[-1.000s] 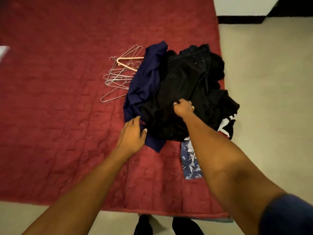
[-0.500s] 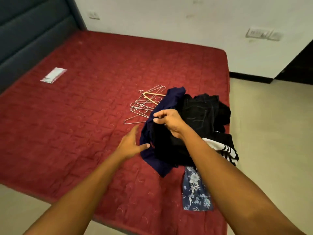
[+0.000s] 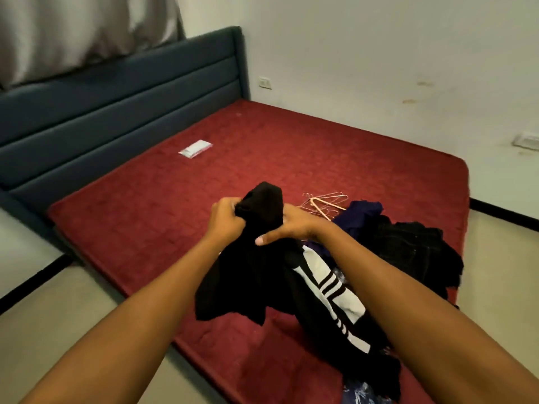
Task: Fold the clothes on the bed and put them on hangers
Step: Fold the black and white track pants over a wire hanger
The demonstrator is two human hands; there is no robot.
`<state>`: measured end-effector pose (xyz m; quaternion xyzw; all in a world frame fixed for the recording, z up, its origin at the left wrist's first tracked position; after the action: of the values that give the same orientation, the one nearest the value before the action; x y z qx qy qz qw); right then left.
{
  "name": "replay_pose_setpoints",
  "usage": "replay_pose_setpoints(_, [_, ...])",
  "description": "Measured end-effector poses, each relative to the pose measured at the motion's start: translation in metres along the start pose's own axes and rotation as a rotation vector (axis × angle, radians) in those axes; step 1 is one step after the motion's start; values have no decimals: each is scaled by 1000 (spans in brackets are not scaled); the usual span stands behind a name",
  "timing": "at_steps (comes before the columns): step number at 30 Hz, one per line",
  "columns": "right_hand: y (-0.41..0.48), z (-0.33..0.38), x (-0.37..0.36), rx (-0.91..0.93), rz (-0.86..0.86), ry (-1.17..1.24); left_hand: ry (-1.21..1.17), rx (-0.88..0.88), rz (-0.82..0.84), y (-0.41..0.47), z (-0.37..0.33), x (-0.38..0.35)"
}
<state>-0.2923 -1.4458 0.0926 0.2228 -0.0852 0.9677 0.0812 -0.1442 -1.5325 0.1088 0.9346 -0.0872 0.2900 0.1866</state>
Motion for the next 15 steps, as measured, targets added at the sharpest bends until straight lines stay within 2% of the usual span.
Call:
replay_pose_setpoints(3, [25,38,-36,97,-185,-108,-117,90,-66,7,16,45])
replay_pose_setpoints(7, [66,83,-64,146,-269,-21,-528,322,-180,11,67,124])
replay_pose_setpoints(10, [91,120,-85,117,-219,194,-519,534,-179,4,134,168])
replay_pose_setpoints(13, [119,159,-105,55,-168,521,-488,625,-2,1,182,177])
replay_pose_setpoints(15, [145,178,-124,-17,-143,714,-553,661,36,7,196,185])
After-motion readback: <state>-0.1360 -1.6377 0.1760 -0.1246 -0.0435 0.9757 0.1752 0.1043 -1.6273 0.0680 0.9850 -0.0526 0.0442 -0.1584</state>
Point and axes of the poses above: each hand's wrist, its own y-axis towards the middle knuckle, its own x-axis out of the back of the hand, z = x × y, the point moved 7 cm from there along y, towards the middle knuckle, and after that the axes turned 14 degrees about -z, right-handed, at the moved point
